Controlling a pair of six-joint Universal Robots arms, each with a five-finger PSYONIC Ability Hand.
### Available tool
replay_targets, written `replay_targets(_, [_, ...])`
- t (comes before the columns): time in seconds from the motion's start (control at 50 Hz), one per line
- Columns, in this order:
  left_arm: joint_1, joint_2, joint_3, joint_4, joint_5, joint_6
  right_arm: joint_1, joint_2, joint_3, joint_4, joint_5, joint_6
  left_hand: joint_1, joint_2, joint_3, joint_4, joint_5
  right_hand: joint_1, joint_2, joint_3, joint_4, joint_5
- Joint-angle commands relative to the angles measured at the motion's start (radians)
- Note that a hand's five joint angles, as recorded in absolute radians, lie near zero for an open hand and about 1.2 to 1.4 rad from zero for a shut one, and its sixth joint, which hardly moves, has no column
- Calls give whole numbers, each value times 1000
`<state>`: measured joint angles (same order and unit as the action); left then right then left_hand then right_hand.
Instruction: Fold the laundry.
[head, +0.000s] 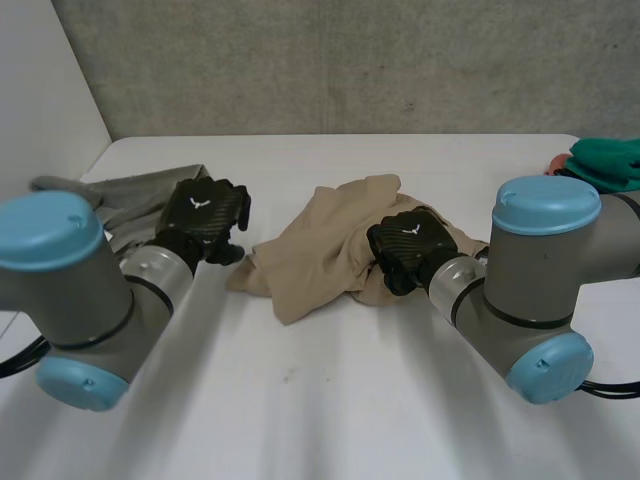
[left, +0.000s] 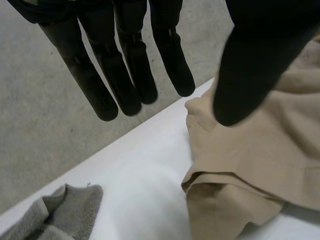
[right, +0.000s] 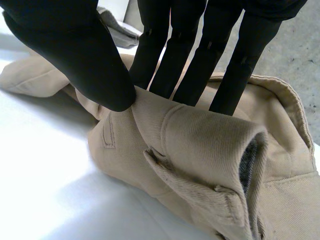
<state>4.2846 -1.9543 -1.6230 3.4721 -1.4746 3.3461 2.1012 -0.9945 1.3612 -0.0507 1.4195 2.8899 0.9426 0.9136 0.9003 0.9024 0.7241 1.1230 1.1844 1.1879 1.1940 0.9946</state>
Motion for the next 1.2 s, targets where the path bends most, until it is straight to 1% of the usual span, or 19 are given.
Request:
replay_targets(0.02, [32,-11,81,-209,13,-105,-10,4,-19,32,2,26,454,483,496,494,498,273,212,208,202,227])
replay_targets(0.1, [40,-21,84,-205,33,-97,-24,10,-33,42,13,23,454,483,496,494,498,273,212,208,202,227])
replay_targets(0.16, [40,-21,83,-199,30,-86,-36,7,-43,54,41,19,454,483,496,494,498,267,206,202,196,221])
replay_targets(0.2, [43,-18,83,-194,25,-89,-39,4,-43,57,50,15,454,483,496,494,498,191,130,126,120,145])
replay_targets(0.28, [50,-15,81,-189,22,-89,-41,-9,-43,58,50,17,454,483,496,494,498,188,126,123,117,142])
replay_targets(0.3, [52,-15,81,-191,23,-89,-41,-10,-43,58,50,17,454,483,496,494,498,165,103,100,93,118])
replay_targets(0.32, [52,-15,81,-189,25,-89,-40,-13,-47,60,49,15,439,468,482,480,483,45,-16,-20,-26,-1])
replay_targets(0.38, [54,-12,81,-191,28,-88,-38,-18,-48,68,50,15,278,307,321,319,322,-152,-214,-217,-223,-199])
replay_targets(0.44, [55,-11,81,-189,31,-88,-39,-24,-50,77,53,15,246,275,288,286,290,-153,-214,-218,-224,-199])
replay_targets(0.46, [57,-8,81,-189,33,-88,-44,-27,-53,81,55,14,176,205,218,216,220,-173,-235,-238,-244,-219])
replay_targets(0.5, [57,-5,81,-189,34,-86,-50,-29,-59,81,56,14,61,90,103,101,105,-325,-386,-390,-396,-371])
replay_targets(0.52, [54,-3,81,-191,34,-85,-53,-29,-60,83,56,14,-105,-76,-63,-65,-61,-410,-472,-475,-481,-456])
replay_targets(0.54, [54,-3,81,-191,33,-85,-58,-29,-66,89,59,11,-139,-110,-96,-99,-95,-522,-583,-587,-593,-568])
replay_targets(0.8, [46,-3,83,-192,34,-62,-81,-24,-89,127,71,-8,-262,-233,-220,-222,-218,-561,-622,-626,-632,-607])
replay_targets(0.9, [37,-3,86,-195,34,-56,-86,-26,-93,123,131,-38,-394,-365,-352,-354,-350,-561,-622,-626,-632,-607])
replay_targets(0.98, [0,-6,103,-197,27,-37,-86,-19,-112,89,159,-105,-573,-544,-531,-533,-529,-564,-625,-629,-635,-610])
replay_targets(1.1, [-92,-49,175,-203,-6,6,-95,42,-186,2,136,-210,-647,-618,-605,-607,-603,-564,-625,-629,-635,-610])
replay_targets(1.18, [-170,-132,288,-235,-73,21,-101,122,-287,-29,108,-280,-650,-621,-608,-610,-606,-573,-634,-638,-644,-619])
replay_targets(1.2, [-196,-168,339,-264,-105,26,-102,138,-312,-28,105,-297,-650,-621,-608,-610,-606,-581,-643,-646,-652,-628])
